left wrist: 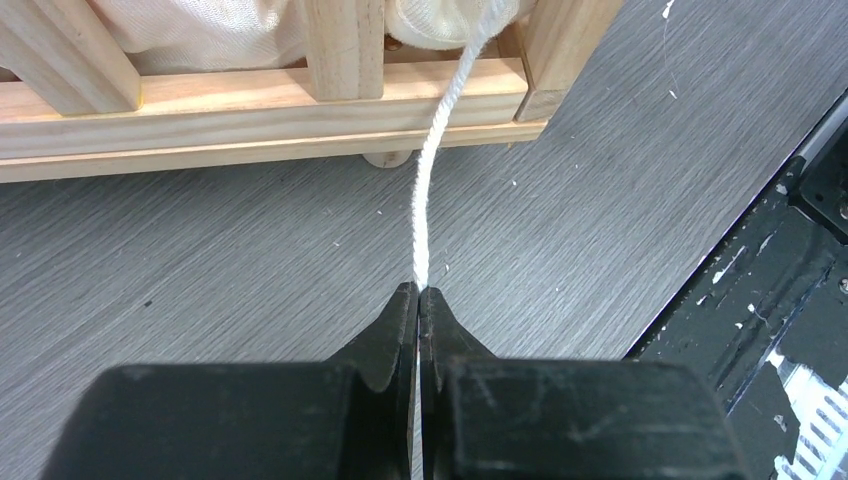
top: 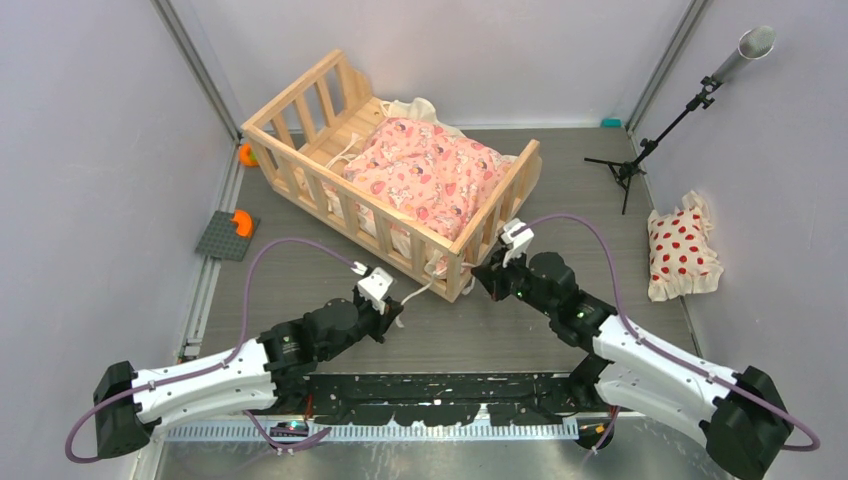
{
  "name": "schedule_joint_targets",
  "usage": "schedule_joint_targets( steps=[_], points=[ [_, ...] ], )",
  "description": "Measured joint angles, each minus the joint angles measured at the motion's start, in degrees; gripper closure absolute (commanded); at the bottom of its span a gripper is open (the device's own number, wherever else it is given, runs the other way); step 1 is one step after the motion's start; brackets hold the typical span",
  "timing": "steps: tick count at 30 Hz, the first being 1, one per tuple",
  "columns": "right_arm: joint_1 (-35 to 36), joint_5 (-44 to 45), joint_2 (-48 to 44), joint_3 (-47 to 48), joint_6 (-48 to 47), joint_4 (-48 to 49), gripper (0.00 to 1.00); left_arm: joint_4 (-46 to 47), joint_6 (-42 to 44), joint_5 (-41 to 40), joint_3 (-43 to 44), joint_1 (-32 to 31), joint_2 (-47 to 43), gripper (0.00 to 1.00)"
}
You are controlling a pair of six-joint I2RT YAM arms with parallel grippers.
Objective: Set up the pet bed
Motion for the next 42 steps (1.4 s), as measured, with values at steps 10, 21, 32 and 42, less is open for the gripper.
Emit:
schedule_joint_targets(
  steps=[10,21,32,42],
  points=[
    [-0.02,4.44,-9.07,5.2,7.63,-16.04,0.99,0.22,-0.07,1.7,0.0,0.0,-0.59,1.0],
    [2.16,4.76,-13.27,4.46,23.21,-26.86,0.99,-1.51,-2.82,7.52,0.0,0.0,-3.45,1.0],
    [3.78,8.26,-7.15,4.13,32.2,-32.46,0.99,-2.1,-7.52,10.08,0.02,0.0,1.33,1.0],
    [12.35,11.52,-4.74,-0.22,38.58,-25.49,0.99,2.25,-13.31,8.83,-0.02,-4.24,4.37,1.0]
  ],
)
